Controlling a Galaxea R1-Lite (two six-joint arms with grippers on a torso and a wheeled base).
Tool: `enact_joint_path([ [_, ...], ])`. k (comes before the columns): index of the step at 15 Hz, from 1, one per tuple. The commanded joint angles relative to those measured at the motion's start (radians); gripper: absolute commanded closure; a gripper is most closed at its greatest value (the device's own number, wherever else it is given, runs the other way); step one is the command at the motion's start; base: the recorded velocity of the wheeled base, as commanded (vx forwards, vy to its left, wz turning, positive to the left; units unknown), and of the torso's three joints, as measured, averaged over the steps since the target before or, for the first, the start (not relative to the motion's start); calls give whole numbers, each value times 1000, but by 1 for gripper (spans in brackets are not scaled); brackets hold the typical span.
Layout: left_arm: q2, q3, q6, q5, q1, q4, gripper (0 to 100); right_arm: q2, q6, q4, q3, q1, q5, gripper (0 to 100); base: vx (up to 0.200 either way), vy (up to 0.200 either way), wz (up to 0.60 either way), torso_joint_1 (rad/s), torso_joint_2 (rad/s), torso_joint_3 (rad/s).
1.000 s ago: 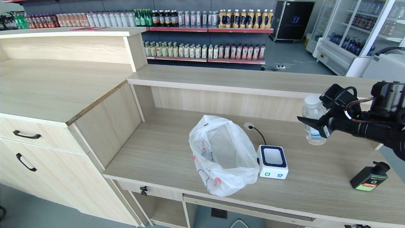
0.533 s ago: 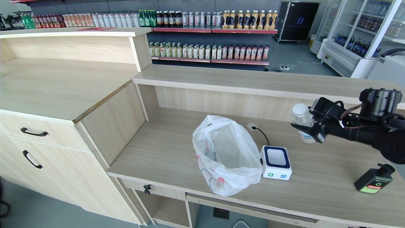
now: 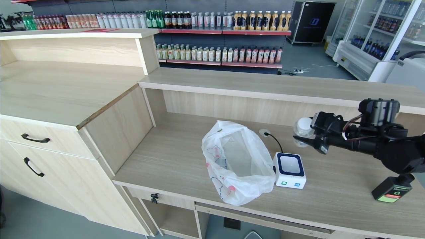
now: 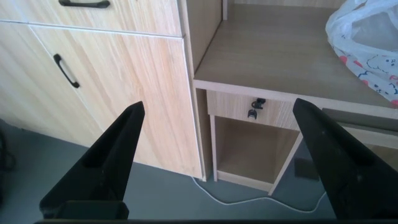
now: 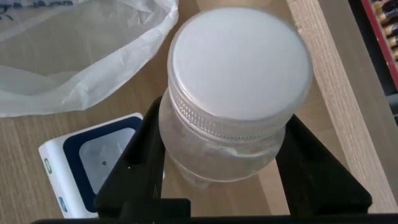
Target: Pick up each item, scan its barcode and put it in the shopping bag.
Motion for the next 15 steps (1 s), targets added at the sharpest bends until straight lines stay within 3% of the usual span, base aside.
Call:
enact_joint_path([
  [1, 0, 0, 0, 0, 1, 0, 0, 17, -20, -1, -1, 14, 13, 100, 0, 0, 0, 0, 0, 0],
  [5, 0, 0, 0, 0, 1, 0, 0, 28, -143, 13, 0, 5, 91, 100, 0, 0, 0, 0, 0, 0],
  [15, 0, 0, 0, 0, -1, 0, 0, 52, -253, 13, 0, -21, 140, 100, 0, 0, 0, 0, 0, 0],
])
